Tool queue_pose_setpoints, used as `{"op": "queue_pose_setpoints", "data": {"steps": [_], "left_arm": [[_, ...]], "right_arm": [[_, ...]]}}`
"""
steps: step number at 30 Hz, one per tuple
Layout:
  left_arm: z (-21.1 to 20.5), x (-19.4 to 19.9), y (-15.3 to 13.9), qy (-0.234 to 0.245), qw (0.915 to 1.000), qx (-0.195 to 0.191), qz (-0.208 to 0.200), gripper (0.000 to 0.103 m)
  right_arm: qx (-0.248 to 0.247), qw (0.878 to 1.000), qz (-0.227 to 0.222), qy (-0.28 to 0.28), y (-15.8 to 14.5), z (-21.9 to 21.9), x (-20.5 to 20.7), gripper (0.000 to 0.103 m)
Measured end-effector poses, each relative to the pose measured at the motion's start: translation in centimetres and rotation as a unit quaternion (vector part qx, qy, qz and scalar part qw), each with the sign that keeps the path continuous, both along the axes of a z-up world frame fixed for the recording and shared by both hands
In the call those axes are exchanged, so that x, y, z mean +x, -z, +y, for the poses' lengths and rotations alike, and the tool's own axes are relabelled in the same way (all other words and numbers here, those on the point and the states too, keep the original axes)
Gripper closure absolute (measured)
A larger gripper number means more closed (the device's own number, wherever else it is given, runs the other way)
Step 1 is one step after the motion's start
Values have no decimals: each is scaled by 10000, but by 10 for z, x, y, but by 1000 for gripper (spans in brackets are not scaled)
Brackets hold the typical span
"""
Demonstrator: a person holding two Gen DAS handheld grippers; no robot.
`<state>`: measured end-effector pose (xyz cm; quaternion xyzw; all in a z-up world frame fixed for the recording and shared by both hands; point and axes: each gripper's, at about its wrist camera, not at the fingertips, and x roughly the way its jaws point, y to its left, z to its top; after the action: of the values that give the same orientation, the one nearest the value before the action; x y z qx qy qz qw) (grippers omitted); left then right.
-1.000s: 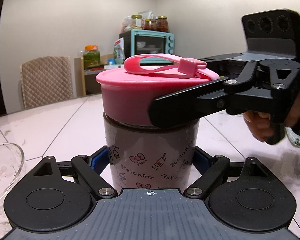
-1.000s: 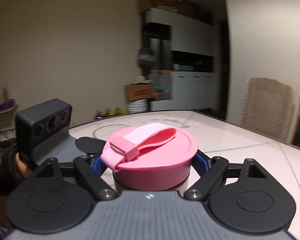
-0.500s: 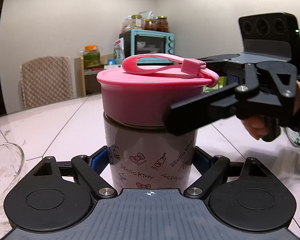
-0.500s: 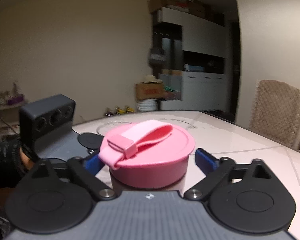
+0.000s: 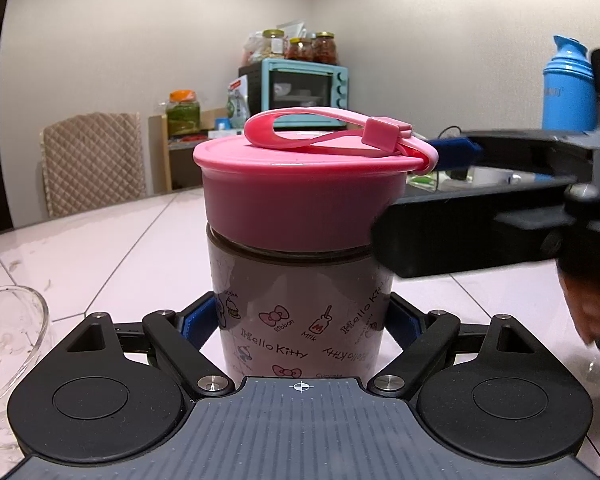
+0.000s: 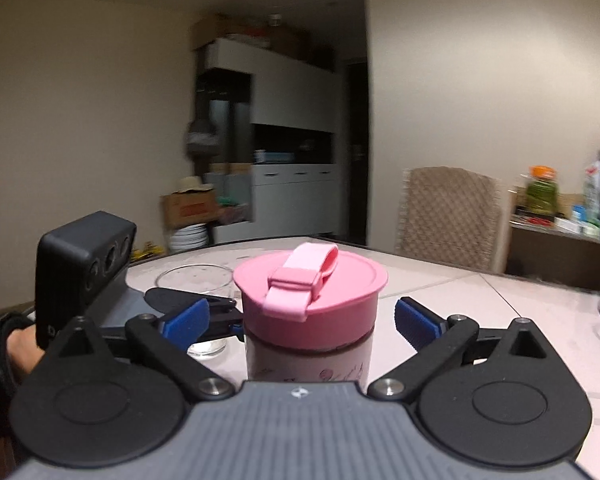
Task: Unscrew bottle cap and pour
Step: 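Regrip the pink lid with the right gripper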
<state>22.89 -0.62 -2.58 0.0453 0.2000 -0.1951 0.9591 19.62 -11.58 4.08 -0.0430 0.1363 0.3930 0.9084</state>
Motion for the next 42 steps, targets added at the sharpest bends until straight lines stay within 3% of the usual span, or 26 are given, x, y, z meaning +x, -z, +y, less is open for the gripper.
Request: {"op": "queue_pose_setpoints", "data": {"steps": [5,16,37,42], "left_arm": [[0,0,0,-1,10000,0,0,13],[-1,-1,0,-2,10000,1,0,13],[-1,-2,0,-3,10000,1,0,13],[-1,-2,1,-4,10000,1,0,13]], "right_arm": [[195,9992,78,331,8,3,1,2],[35,9974,-3,720,15,33,10,2],[-1,9959,-5,907,18,51,7,4],[28,9959,-10,901,18,52,6,8]]}}
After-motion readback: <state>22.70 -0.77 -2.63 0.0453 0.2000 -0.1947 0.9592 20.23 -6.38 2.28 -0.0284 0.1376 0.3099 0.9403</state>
